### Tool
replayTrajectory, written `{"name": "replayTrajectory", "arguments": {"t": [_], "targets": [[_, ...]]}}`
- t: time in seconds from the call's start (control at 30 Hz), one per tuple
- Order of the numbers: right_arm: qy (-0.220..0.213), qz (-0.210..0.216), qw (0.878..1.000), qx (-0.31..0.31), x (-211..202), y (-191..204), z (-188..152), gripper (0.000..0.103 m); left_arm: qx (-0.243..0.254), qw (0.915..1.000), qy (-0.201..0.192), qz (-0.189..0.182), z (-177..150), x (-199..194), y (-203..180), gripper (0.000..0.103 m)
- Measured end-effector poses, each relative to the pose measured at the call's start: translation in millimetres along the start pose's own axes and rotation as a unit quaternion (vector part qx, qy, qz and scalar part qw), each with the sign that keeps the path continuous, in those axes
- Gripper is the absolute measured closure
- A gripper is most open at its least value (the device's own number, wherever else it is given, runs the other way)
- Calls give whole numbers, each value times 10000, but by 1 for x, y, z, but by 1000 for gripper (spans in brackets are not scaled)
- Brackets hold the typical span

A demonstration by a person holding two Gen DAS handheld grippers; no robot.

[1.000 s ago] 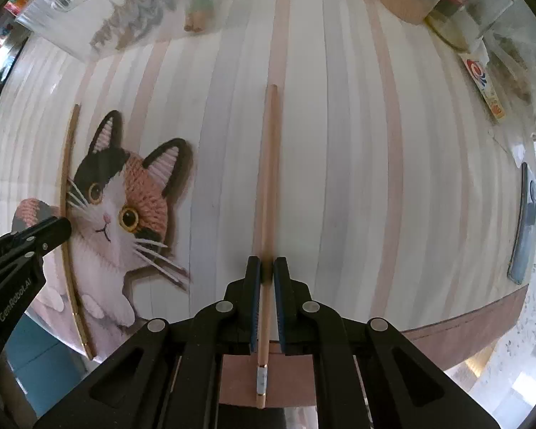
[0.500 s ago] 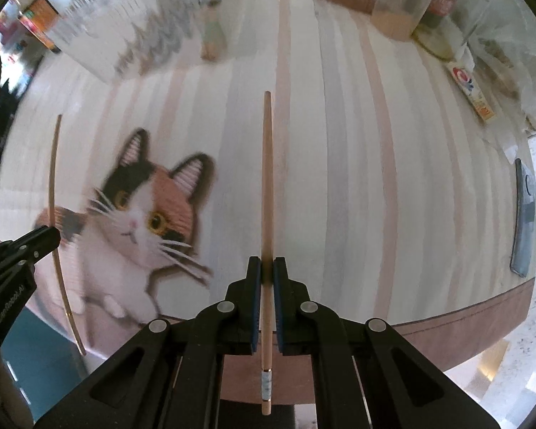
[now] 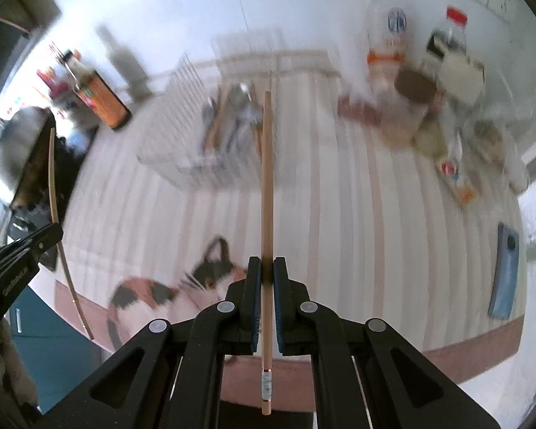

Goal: Organize utensils
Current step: 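Lift both chopsticks and carry them over the clear container, then open both tools to release the chopsticks into the container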

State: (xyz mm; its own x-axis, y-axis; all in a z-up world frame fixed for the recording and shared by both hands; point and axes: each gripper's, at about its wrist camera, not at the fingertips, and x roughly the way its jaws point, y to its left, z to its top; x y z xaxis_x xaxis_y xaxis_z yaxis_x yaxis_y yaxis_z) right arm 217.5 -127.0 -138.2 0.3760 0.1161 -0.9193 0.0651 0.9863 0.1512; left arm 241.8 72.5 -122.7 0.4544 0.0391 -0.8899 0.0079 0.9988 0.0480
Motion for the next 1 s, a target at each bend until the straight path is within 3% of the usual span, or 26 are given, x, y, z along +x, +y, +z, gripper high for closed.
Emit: {"name": "replayTrajectory", "arguments": {"t": [0.17,0.37,0.67,1.0], "targets": [[-315,147,9994,63,-14,-2,44,96,35,9994,-296,-201,43,-13,-13,99],[-414,561,9973,245,-6,-6,108,96,140,9984,-254,-490,96,1,-32,99],[37,1008,9931,590,59,-2,184,96,-26,9914,575,-1179,157,71,-52,99],[543,771,9931,697,136,-6,209,96,102,9851,1229,-1199,175,135,-67,98]]}}
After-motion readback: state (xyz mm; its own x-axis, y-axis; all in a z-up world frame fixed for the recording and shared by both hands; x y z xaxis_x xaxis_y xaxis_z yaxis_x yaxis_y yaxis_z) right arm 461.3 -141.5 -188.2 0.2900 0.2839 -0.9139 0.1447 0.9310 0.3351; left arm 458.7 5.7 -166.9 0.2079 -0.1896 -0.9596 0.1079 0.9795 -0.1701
